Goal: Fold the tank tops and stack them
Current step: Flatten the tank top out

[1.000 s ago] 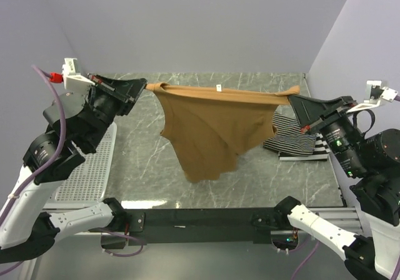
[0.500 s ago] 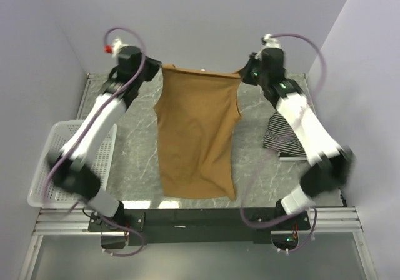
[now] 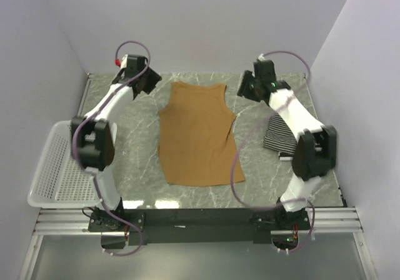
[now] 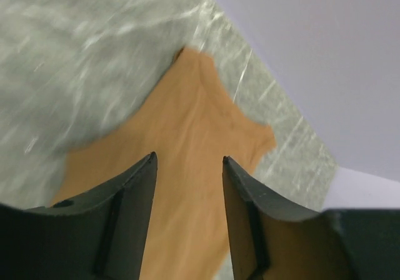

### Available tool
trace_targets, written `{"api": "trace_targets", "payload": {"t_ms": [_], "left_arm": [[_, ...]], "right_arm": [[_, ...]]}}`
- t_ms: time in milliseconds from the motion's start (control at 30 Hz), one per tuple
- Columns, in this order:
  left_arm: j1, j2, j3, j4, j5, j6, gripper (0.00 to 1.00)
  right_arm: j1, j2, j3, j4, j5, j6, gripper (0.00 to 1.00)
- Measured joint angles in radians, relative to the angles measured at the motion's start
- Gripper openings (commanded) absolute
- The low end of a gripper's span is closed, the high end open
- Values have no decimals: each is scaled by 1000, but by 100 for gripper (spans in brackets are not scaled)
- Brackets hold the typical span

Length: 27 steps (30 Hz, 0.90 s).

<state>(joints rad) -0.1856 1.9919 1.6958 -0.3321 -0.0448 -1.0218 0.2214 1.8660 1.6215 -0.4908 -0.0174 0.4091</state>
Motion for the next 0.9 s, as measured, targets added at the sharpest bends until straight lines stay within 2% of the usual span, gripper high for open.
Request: {"api": "trace_targets", "payload": {"t_ms": [133, 200, 267, 333, 433, 567, 900], "left_arm": [[-38, -345, -299, -34, -89, -66, 48], [-87, -525, -455, -62, -161, -112, 46], [-164, -671, -604, -100, -228, -172, 42], [-226, -743, -707, -146, -266, -216, 40], [-309, -793, -853, -227, -317, -309, 39], [-352, -799, -972, -283, -328, -356, 42], [-359, -749, -1028, -187, -307, -319, 47]], "right_arm": [[50, -396, -396, 56, 33, 49, 53], [95, -550, -566, 75, 41, 72, 46], [156, -682, -729, 86, 51, 105, 46], [213, -772, -862, 71, 64, 141, 46], [269, -846, -1001, 48, 80, 187, 44], [280, -881, -1104, 43, 75, 233, 44], [322, -874, -1204, 105, 46, 302, 42]]}}
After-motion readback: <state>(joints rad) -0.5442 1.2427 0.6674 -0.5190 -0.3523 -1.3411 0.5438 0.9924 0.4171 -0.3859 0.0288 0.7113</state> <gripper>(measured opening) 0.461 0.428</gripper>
